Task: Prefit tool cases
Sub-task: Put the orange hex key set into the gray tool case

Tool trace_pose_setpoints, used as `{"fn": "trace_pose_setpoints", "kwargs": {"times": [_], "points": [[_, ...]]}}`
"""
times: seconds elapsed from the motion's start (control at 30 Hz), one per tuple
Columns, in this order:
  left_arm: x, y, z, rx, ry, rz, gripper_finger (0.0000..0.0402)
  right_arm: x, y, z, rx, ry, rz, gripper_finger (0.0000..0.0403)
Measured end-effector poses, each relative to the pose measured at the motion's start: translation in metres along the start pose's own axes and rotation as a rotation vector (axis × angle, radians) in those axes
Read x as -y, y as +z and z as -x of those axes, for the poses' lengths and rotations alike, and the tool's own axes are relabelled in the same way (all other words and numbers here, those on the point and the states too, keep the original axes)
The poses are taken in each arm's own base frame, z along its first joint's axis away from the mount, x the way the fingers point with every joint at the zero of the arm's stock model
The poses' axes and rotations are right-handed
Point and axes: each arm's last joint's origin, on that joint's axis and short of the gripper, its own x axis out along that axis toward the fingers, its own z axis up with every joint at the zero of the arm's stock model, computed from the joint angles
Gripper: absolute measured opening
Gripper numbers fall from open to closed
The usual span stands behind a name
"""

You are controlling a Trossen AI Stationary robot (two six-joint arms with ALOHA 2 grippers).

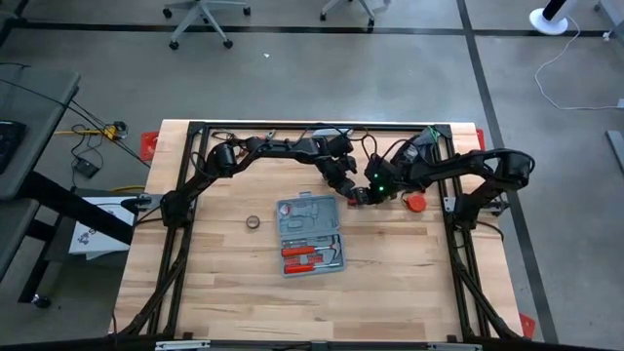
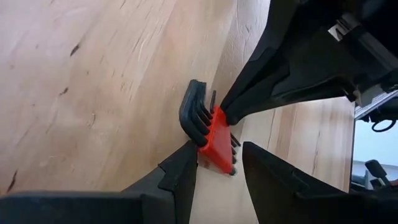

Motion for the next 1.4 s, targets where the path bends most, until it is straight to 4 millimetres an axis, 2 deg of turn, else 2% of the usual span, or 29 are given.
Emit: {"fn": "trace_pose_setpoints", "kwargs": {"times": [0.53,0.6,0.73,0.83,0.97,1.17,1.27,1.4], "points": [[0.011,0.001,-0.008,0.045,0.013,-0.085,0.0116,0.005,0.008,0.001,-0.023,0.058,-0.004,0.0000],[0.010,0.002,-0.008,0.050,0.020,-0.095,0.0097,0.005,0.008,-0.001,-0.030,0.061,-0.005,0.0000],[0.006,0.002,-0.005,0.041,0.028,-0.084,0.0023,0.005,0.009,-0.001,-0.032,0.064,-0.006,0.0000],[0.004,0.001,-0.004,0.030,0.033,-0.087,0.0017,0.003,0.009,0.002,-0.008,0.062,0.000,0.0000],[0.004,0.005,0.014,0.028,0.024,-0.113,0.0016,-0.004,0.011,0.017,0.074,0.079,0.028,0.0000],[0.005,0.006,0.053,0.002,0.069,-0.169,0.0015,-0.023,0.006,0.059,0.230,0.141,0.075,0.0000],[0.011,-0.001,0.072,-0.073,0.031,-0.201,0.0014,-0.025,0.001,0.077,0.291,0.129,0.072,0.0000],[0.027,-0.019,0.094,-0.215,-0.006,-0.270,0.0014,-0.020,-0.007,0.084,0.264,0.064,0.076,0.0000]]}}
